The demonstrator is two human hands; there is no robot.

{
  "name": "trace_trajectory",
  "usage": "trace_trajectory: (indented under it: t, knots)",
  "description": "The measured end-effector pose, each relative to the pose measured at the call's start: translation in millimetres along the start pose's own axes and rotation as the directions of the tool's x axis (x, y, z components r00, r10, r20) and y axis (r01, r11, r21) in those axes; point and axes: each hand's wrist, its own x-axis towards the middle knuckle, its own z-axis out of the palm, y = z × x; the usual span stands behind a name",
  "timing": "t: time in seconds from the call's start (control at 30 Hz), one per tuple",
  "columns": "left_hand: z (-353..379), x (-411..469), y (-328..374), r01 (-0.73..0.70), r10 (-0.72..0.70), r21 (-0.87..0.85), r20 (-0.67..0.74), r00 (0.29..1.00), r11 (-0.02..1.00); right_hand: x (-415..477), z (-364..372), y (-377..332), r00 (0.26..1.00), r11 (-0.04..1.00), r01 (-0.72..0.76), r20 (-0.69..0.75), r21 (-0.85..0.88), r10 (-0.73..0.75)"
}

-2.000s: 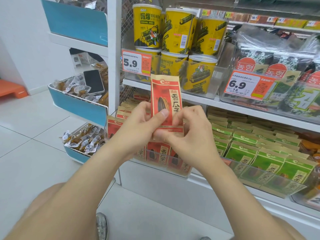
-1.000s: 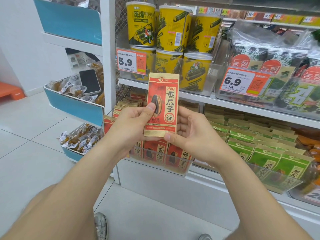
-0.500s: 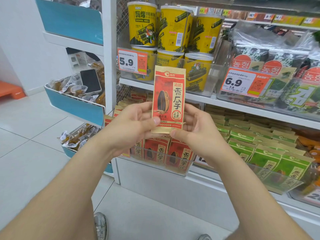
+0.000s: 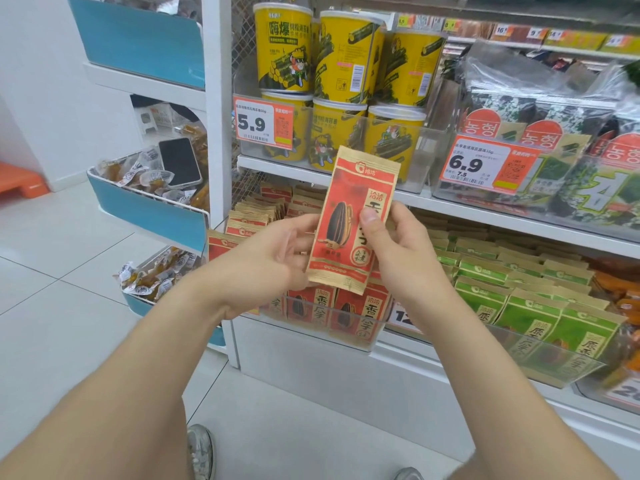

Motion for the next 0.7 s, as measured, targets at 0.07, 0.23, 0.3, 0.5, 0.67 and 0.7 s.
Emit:
trace_trajectory:
  t: [0.07, 0.23, 0.3, 0.5, 0.67, 0.7]
  knots:
    - [0.0, 2.4, -0.2, -0.004, 0.005, 0.007, -0.125, 0.992, 1.0, -0.7, -1.0, -0.5, 0.998, 0.998, 0.007, 0.062, -0.069, -0.003]
    - [8.9, 10.1, 3.2, -0.123, -0.01, -0.272, -0.441, 0.897, 0.955, -5.3, 4.7, 4.3, 0.978, 0.981, 0.019, 0.208, -0.195, 0.022]
    - [14.0, 10.8, 2.3, -0.104, -0.046, -0.265, -0.505, 0.862, 0.959, -5.0, 5.3, 4.2, 0.984, 0.979, 0.053, 0.179, -0.194, -0.018]
    - [22.5, 8.1, -0.9, -0.031, -0.036, -0.146, -0.44, 0.897, 0.989, -0.6, 9.4, 0.8, 0.997, 0.998, 0.063, -0.053, -0.023, -0.064]
    - [29.4, 7.1, 2.7, -0.043, -0.036, -0.155, -0.477, 0.878, 0.987, -0.3, 6.9, -1.5, 0.999, 0.991, -0.032, -0.012, 0.131, 0.034]
    - [29.9, 6.9, 3.3, -0.053, -0.027, -0.153, -0.479, 0.877, 0.987, -1.1, 6.4, -2.9, 0.999, 0.99, -0.035, -0.013, 0.135, 0.037]
